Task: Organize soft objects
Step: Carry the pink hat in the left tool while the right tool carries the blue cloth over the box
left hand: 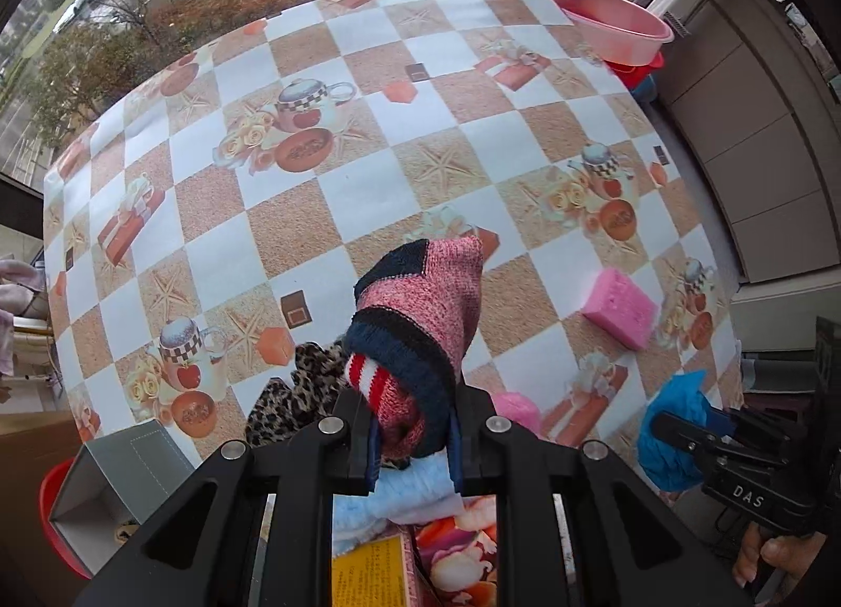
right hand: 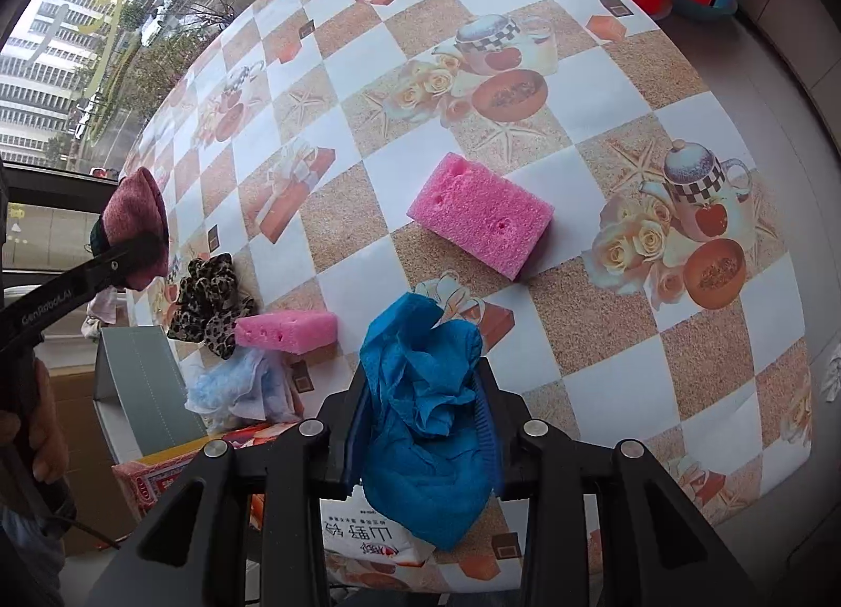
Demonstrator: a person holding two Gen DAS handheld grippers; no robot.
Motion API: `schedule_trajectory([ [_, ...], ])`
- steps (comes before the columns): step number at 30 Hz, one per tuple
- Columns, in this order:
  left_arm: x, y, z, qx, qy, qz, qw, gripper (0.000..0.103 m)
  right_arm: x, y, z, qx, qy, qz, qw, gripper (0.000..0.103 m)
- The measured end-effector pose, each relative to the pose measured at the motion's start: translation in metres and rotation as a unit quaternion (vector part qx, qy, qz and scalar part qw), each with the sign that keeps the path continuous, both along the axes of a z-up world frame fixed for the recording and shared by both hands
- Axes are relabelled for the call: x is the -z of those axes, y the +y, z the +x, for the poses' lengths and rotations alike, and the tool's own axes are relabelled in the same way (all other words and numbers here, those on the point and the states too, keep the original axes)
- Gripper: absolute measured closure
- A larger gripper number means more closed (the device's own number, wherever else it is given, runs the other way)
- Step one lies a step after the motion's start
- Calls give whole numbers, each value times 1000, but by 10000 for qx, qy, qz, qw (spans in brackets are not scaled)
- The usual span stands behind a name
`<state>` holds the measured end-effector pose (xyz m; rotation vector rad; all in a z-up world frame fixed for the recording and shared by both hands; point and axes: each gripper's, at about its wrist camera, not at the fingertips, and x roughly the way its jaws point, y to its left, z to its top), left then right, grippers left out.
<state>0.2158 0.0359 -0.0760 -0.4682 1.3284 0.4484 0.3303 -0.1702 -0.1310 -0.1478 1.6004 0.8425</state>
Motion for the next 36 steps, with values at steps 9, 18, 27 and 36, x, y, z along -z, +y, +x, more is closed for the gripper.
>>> schedule_trajectory([
  [9,-28,-77,-26,581,-293,-313,9974,82,-24,-23,-24,196,19,99,9998,66],
  [18,-41,-140,-76,1125,-441,-511,9914,82,-36,-44,-70,175,123,95,9997,66],
  [27,-55,-166,-143,1318,-614,-405,9885,82,-48,-51,-120,-44,121,36,9999,66],
  [36,-65,-140,-221,424,-760,-241,9959,82,-65,-25,-180,-802,80,136,9967,66],
])
